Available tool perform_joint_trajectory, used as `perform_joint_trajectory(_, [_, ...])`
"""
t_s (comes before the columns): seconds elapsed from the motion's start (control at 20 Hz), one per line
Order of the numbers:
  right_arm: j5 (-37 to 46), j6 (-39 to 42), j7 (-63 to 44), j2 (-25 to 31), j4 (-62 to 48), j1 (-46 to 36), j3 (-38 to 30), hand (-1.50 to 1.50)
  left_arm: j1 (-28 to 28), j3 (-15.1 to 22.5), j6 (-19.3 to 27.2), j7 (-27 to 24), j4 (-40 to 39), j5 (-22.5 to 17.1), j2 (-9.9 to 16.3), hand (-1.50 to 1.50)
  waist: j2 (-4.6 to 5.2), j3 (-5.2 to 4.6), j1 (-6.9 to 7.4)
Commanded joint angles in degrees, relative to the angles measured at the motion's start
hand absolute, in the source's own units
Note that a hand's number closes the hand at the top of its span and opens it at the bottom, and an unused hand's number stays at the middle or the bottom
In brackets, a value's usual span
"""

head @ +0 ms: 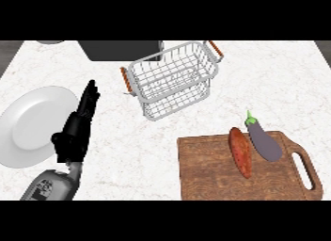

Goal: Pick the sweet potato from the cutting board and place it in the tiered basket

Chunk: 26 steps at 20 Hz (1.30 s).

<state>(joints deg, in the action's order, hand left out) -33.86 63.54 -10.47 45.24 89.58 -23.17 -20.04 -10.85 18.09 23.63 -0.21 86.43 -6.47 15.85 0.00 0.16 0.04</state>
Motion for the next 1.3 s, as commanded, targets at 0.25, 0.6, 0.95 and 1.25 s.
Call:
perform_joint_trajectory(0.25, [23.1, 4.5, 3.3, -6.5, 15.4, 0.5, 4.6, -1.50, -1.4, -0.7, -0.5, -2.3, -3.6, 1.1, -1.9, 0.00, 0.32, -0.09, 0.54])
perform_joint_trajectory(0.6, [25.6, 2.2, 2.6, -7.7, 23.1, 4.5, 8.1, -1.50, 2.5, -0.7, -1.8, 1.0, 2.2, 2.3, -1.6, 0.00, -0.11, -0.18, 0.03])
perform_joint_trajectory(0.95, [36.2, 4.1, 6.4, -5.7, 19.0, 3.9, 12.5, -1.50, 2.1, -1.5, -1.7, 0.5, 3.0, 4.2, -2.6, 0.00, 0.11, -0.14, 0.66])
perform_joint_trajectory(1.25, [47.4, 2.4, 17.0, -3.8, 17.7, 7.7, 13.7, -1.50, 3.1, -1.6, -1.5, 1.7, 3.4, 6.0, -4.3, 0.00, 0.11, -0.08, 0.50])
